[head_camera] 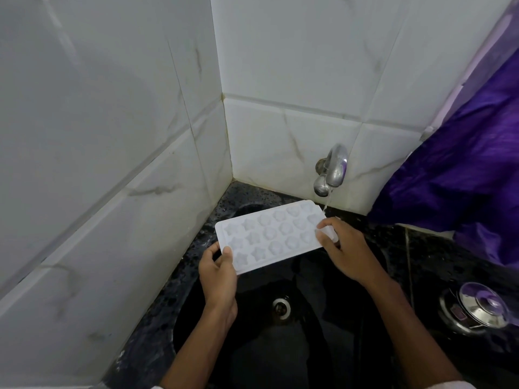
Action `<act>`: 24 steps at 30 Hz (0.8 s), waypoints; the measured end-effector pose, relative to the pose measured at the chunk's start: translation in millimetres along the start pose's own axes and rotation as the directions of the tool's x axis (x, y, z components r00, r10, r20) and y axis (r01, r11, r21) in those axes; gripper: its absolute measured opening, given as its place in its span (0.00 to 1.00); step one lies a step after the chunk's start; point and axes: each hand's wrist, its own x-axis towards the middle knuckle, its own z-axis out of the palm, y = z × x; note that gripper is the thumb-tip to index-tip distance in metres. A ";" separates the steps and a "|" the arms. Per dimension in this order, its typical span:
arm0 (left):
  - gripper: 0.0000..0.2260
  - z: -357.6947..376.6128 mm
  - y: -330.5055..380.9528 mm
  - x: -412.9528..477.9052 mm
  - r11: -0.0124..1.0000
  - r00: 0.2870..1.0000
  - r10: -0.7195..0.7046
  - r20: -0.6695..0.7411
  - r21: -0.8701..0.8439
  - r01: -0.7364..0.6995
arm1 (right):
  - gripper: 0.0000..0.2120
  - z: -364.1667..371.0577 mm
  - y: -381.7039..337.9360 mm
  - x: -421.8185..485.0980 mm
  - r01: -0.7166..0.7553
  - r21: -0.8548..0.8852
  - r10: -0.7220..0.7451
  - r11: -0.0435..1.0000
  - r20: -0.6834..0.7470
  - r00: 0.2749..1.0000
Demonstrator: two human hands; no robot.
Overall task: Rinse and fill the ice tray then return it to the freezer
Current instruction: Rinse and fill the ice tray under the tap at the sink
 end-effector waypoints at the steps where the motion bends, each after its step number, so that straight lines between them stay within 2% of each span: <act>1: 0.10 0.5 0.4 -0.2 1.000 1.000 0.005 -0.006 -0.004 -0.005 | 0.08 -0.3 0.4 -0.6 0.011 -0.019 -0.012 1.000 -0.008 1.000; 4: 0.10 1.2 2.0 0.5 1.000 1.000 -0.007 -0.016 -0.021 0.007 | 0.14 -1.8 3.0 0.1 0.061 -0.059 -0.061 0.996 -0.014 0.998; 9: 0.09 5.8 7.3 2.3 0.999 1.000 0.003 -0.019 -0.034 -0.003 | 0.26 -1.5 10.1 8.4 0.051 -0.192 -0.027 0.980 0.123 0.992; 13: 0.09 7.1 10.8 3.0 0.999 1.000 0.018 -0.022 -0.047 -0.019 | 0.26 -3.8 11.9 14.8 0.060 -0.257 -0.023 0.965 0.144 0.989; 18: 0.08 4.6 8.1 1.3 0.999 1.000 0.007 -0.011 -0.043 -0.007 | 0.23 -13.5 11.6 15.5 0.177 -0.212 -0.158 0.961 0.103 0.982; 24: 0.08 3.5 7.1 -0.1 0.999 1.000 -0.003 -0.021 -0.037 0.003 | 0.25 -10.6 10.6 13.3 0.123 -0.282 -0.072 0.952 0.186 0.980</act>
